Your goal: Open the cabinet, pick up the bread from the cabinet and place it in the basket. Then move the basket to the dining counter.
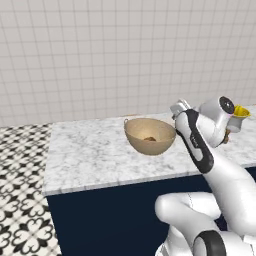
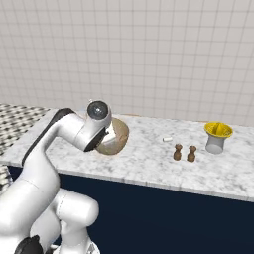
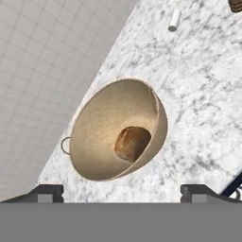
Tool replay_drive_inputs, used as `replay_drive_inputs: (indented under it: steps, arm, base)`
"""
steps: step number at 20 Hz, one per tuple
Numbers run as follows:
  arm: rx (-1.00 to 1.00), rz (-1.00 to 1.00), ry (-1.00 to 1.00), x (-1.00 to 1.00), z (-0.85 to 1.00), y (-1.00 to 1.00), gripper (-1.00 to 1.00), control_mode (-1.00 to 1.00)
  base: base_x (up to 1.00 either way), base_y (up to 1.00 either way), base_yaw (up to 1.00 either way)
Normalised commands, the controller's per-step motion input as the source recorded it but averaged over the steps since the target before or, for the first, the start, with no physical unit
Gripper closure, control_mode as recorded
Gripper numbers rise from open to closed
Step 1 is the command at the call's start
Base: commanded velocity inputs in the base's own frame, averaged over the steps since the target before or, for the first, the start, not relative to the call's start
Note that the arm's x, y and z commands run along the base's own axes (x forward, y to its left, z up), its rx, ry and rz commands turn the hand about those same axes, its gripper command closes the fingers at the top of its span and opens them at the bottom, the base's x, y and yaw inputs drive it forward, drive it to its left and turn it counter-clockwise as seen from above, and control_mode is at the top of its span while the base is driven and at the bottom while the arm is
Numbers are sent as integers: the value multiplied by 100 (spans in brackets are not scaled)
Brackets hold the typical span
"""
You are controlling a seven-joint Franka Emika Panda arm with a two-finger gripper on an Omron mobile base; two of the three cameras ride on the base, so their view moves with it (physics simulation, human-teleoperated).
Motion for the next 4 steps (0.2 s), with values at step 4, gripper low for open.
replay_drive_inputs:
  steps: [4]
  arm:
    - [0, 24, -5, -44, 86, 10, -100, -100]
  base:
    - [0, 0, 0]
